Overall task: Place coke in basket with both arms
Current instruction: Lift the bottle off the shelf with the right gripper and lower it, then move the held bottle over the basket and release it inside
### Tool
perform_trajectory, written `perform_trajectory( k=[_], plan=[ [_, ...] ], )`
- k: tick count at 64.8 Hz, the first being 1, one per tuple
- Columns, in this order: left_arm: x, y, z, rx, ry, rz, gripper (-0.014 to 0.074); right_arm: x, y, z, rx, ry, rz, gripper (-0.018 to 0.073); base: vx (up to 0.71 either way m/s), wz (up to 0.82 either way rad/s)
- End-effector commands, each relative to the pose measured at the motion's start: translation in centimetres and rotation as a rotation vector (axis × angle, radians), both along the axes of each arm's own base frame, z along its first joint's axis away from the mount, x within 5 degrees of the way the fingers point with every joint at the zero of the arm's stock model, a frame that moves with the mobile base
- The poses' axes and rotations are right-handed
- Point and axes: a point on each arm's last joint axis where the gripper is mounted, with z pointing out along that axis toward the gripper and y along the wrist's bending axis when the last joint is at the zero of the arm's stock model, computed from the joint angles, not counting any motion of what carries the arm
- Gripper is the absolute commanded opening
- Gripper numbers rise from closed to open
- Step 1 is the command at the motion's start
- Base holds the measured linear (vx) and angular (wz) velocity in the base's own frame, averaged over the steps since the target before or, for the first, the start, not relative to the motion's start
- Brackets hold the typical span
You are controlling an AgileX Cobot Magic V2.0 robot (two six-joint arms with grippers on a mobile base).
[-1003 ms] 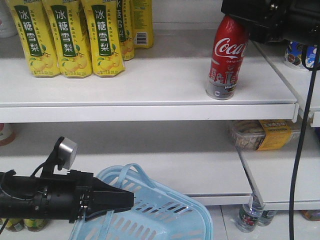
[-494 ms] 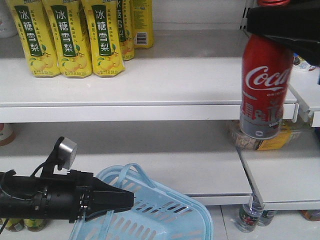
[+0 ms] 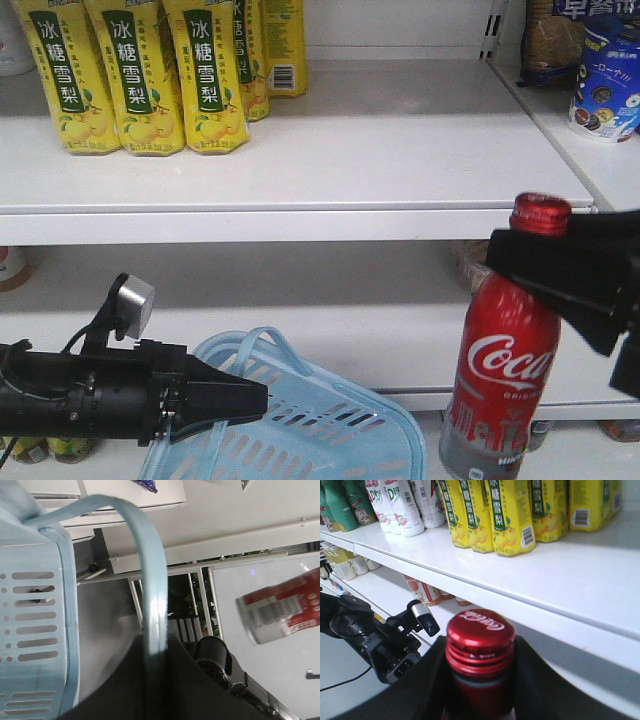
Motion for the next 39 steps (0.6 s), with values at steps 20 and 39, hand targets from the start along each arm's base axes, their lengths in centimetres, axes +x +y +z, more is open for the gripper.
perform_trajectory(
  k=[20, 39],
  plan=[
    [0.2, -0.3, 2.5, -0.150, -0.045, 0.019, -0.0006, 0.5, 0.0, -6.0, 0.215, 0.154, -0.040, -0.0003, 0.00, 0.00],
    [0.2, -0.3, 2.5, -0.150, -0.045, 0.019, -0.0006, 1.6, 0.2, -7.9, 0.203, 0.214, -0.009, -0.0003, 0.00, 0.00]
  ],
)
